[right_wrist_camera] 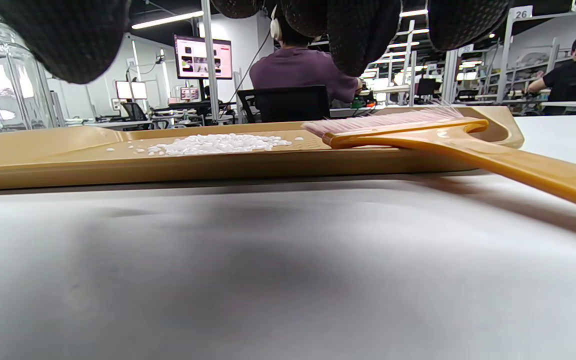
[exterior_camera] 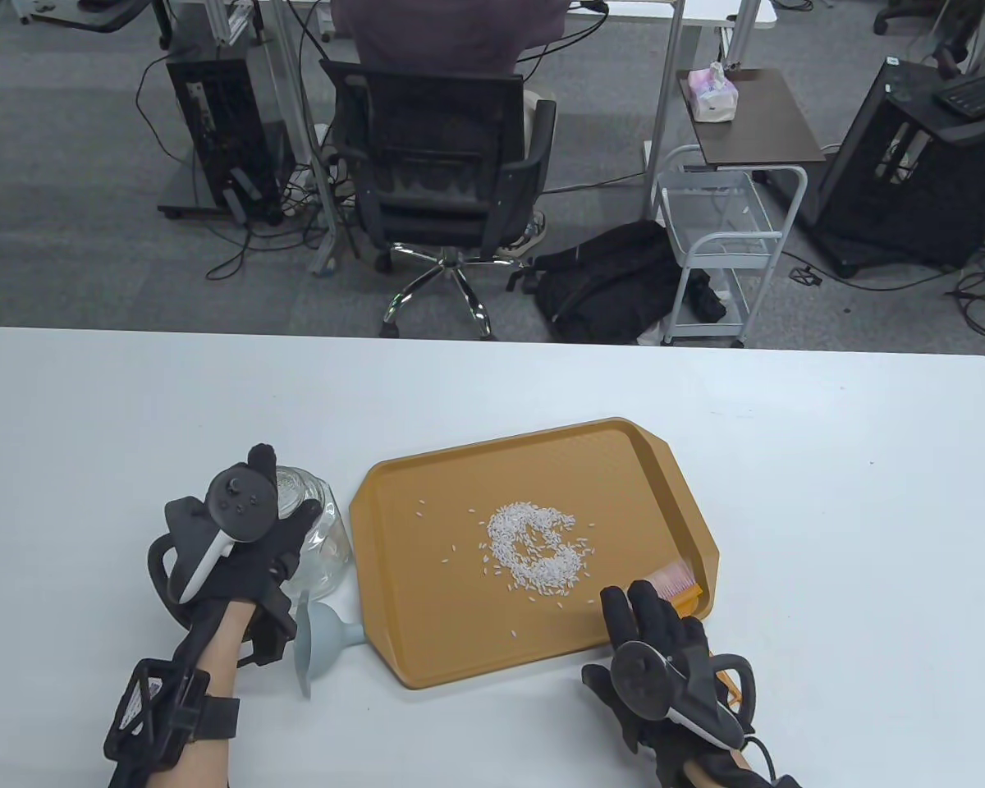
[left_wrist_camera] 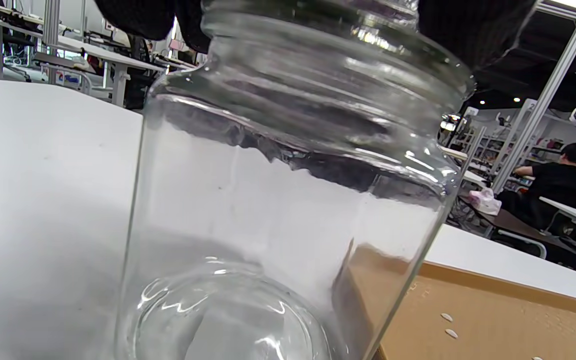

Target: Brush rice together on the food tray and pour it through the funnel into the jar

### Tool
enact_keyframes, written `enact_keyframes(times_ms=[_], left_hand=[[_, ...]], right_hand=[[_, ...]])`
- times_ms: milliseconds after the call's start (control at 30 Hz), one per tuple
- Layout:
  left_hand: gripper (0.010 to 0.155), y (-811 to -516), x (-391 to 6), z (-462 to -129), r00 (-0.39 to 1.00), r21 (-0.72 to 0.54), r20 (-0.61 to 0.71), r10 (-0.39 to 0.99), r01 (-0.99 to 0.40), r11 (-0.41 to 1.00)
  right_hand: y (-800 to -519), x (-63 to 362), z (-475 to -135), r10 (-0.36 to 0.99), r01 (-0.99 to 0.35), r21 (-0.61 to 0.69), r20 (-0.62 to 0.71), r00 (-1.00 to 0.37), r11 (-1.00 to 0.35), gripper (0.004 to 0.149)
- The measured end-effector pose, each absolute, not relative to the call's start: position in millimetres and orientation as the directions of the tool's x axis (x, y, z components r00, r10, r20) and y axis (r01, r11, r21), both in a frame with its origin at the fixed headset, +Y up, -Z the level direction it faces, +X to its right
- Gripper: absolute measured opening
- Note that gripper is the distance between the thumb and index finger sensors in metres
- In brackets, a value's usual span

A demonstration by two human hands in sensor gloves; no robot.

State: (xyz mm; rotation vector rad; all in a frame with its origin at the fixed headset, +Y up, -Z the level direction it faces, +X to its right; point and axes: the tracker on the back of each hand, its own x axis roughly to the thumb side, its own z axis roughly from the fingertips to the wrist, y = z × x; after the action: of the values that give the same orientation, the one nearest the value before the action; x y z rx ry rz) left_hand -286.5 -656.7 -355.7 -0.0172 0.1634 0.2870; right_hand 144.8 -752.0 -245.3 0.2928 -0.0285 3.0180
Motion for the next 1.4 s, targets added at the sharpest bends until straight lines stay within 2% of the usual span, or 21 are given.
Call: enact_keyframes(times_ms=[200,367,467,667,867,1167,1400], left_hand=[[0.083,-650,-286,-351,0.947,0.031,-0.149,0.285,-0.284,0.958],[0.082,-627,-293,-329,0.943,0.104,-0.089,0.322,-0.312,0.944],[0.084,-611,-300,-305,0.954,0.152,-0.036,0.296,-0.288,0.946],[0.083,-602,-308,-269,0.986,0.134,-0.016,0.166,-0.162,0.978],[0.082,-629,-315,-262,0.991,-0.015,-0.086,0.098,-0.100,0.995],[0.086,-684,-320,-276,0.979,-0.238,-0.198,-0.039,-0.010,0.971],[0.083,-716,-327,-283,0.969,-0.341,-0.240,-0.051,-0.035,0.939]], right_hand=[[-754,144,-246,0.113,-0.113,0.014,0.192,-0.975,-0.994,0.090],[-752,145,-245,0.129,-0.130,0.008,0.188,-0.974,-0.991,0.090],[-749,147,-244,0.140,-0.143,0.001,0.185,-0.973,-0.990,0.089],[-749,147,-243,0.150,-0.152,0.005,0.189,-0.970,-0.988,0.089],[-747,143,-242,0.141,-0.144,0.001,0.212,-0.967,-0.990,0.089],[-745,140,-238,0.130,-0.135,-0.005,0.241,-0.962,-0.991,0.089],[-745,140,-237,0.136,-0.136,0.017,0.240,-0.961,-0.991,0.089]])
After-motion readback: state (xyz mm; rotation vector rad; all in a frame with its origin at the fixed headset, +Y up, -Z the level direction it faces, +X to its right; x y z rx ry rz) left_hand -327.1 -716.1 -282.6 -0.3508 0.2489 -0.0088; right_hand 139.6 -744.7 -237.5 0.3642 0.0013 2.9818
